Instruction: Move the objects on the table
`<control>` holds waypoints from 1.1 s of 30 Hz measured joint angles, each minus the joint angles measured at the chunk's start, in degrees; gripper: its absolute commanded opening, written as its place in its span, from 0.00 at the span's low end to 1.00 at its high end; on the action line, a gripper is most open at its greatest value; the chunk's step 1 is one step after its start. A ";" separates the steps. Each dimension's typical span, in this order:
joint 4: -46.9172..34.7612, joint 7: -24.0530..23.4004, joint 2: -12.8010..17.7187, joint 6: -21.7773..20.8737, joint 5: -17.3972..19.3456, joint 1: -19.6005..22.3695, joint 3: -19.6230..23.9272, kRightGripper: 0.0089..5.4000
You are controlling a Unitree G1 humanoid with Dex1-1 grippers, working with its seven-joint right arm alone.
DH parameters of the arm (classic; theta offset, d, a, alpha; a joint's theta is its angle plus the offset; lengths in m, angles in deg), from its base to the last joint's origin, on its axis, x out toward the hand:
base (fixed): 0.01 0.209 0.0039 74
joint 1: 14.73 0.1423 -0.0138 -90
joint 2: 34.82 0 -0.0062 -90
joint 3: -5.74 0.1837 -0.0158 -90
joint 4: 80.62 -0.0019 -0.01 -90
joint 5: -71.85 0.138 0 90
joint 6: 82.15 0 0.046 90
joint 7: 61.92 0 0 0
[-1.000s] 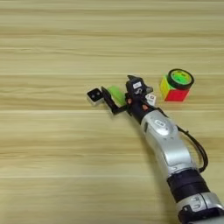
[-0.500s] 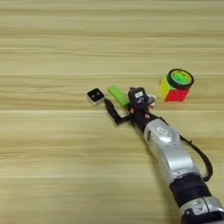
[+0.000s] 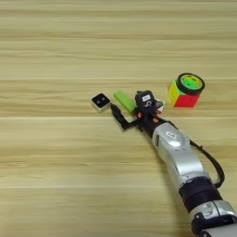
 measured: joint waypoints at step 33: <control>-2.17 3.54 1.78 5.28 1.02 0.78 0.22 0.99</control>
